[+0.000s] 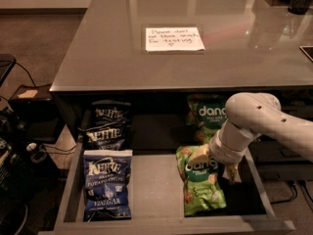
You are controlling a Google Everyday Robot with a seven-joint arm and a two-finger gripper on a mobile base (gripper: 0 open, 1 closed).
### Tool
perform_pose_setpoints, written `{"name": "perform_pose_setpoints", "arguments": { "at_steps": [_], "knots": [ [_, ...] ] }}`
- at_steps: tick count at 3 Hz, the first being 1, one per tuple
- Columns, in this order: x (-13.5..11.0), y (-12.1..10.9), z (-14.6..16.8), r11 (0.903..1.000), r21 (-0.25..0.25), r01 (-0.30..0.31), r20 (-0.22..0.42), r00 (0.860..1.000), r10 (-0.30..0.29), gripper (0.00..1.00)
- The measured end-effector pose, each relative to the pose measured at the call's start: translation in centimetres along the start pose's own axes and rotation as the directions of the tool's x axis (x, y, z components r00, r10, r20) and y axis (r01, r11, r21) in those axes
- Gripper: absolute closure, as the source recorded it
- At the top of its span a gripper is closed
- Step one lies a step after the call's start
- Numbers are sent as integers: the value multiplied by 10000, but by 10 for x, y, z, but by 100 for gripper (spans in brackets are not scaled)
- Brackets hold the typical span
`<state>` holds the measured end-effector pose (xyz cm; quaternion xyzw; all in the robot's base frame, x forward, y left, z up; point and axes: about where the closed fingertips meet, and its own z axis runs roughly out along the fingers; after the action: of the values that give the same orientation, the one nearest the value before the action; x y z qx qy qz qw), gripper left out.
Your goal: Pick green rice chip bag from top drawer and place on counter
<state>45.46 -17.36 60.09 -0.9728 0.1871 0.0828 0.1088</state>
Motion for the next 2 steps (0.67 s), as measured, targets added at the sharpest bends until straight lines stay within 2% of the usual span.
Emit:
{"name": "perform_pose_setpoints", "arguments": {
  "at_steps": [1, 2],
  "knots": [
    [-8, -6, 18, 9998, -177, 86, 672, 9977, -74, 34],
    [-9, -8, 15, 9998, -175, 68, 706, 9975, -55, 56]
  ]
}}
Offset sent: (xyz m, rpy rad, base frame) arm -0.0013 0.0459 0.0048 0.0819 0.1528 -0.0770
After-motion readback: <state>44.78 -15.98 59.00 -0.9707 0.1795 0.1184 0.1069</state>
